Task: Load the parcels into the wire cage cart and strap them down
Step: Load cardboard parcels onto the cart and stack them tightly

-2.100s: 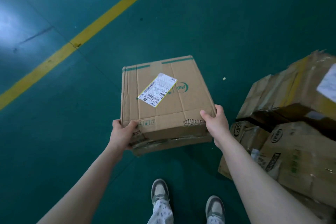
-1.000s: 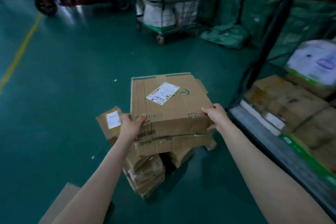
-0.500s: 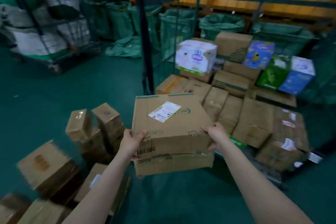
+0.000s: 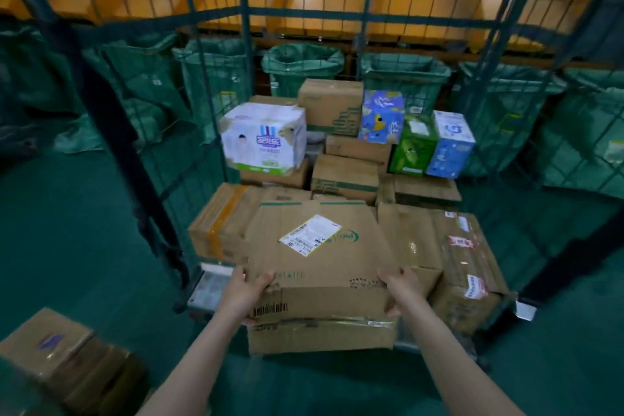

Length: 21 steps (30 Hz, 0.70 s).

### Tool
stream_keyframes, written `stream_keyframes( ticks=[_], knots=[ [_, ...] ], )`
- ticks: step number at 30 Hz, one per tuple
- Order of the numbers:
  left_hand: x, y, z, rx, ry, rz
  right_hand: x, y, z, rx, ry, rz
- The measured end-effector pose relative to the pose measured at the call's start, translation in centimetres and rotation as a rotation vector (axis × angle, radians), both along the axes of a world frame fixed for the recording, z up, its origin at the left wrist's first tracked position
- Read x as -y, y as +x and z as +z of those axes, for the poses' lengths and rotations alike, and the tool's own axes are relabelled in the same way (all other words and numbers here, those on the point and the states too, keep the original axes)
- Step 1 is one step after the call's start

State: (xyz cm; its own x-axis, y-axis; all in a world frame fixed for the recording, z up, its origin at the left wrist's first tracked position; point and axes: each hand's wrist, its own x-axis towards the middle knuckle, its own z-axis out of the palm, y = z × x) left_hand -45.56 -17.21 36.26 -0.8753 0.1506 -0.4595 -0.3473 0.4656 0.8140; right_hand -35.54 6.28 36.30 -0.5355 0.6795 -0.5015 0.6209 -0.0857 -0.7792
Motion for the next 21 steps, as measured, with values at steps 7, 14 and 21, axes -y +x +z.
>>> stream_keyframes(
  ticks=[7,14,21],
  knots=[
    [-8.8,-13.7,1.9,-0.070,0.020,-0.113,-6.7,-10.5,-0.3,-0.081,0.021,-0.125],
    [-18.1,-26.6,1.2,-0.074,0.100,-0.109,-14.6,-21.7,-1.4,-0.125,0.020,-0.203],
    [-26.2,-39.8,-1.2,-0.033,0.083,-0.042,-23.8,-35.1,-3.2,-0.175,0.043,-0.170]
  ],
)
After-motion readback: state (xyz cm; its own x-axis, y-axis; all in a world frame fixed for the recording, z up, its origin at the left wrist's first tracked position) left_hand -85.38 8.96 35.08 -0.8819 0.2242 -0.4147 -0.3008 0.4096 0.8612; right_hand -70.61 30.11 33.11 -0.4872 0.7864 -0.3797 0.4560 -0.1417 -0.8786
